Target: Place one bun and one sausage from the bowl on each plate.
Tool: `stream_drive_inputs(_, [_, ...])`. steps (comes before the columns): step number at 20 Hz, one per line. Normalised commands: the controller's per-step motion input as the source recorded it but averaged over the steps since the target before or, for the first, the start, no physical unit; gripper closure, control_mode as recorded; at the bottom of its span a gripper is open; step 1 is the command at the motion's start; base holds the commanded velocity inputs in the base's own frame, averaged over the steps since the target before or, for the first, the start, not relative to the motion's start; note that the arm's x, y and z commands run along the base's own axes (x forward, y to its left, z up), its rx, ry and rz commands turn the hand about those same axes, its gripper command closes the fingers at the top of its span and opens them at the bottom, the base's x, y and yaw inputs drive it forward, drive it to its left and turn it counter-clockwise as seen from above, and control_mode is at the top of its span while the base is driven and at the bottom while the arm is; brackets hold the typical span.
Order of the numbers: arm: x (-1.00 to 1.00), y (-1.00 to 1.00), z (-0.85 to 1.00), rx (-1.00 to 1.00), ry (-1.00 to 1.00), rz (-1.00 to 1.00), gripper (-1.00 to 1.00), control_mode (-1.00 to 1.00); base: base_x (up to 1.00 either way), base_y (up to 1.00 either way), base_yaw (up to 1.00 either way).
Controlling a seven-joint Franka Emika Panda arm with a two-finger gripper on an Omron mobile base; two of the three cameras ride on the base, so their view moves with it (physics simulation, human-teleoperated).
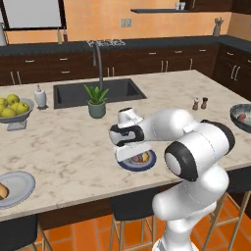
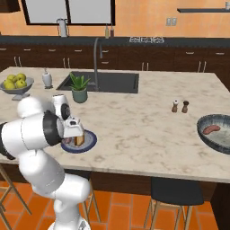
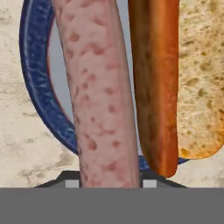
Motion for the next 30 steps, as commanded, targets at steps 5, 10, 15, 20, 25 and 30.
stream_drive_inputs(5, [0.24, -0.01, -0.18, 0.00, -0.01, 0.00, 1.00, -1.00, 0.00, 0.00, 0.00])
stream_drive_inputs(10, [0.07, -0.19, -0.12, 0.00, -0.08, 0.00, 1.00, -1.00, 0.00, 0.00, 0.00])
stream_drive_inputs(15, [0.17, -0.03, -0.22, 0.00, -0.09, 0.00, 1.00, -1.00, 0.00, 0.00, 0.00])
stream_drive_inputs(20, [0.01, -0.02, 0.01, 0.00, -0.02, 0.00, -1.00, -1.00, 0.00, 0.00, 0.00])
stream_drive_inputs(25, [-0.01, 0.00, 0.10, 0.00, 0.00, 0.00, -1.00, -1.00, 0.00, 0.00, 0.00])
stream_drive_inputs(30, [-0.07, 0.00, 0.41, -0.02, -0.01, 0.00, -1.00, -1.00, 0.00, 0.00, 0.00])
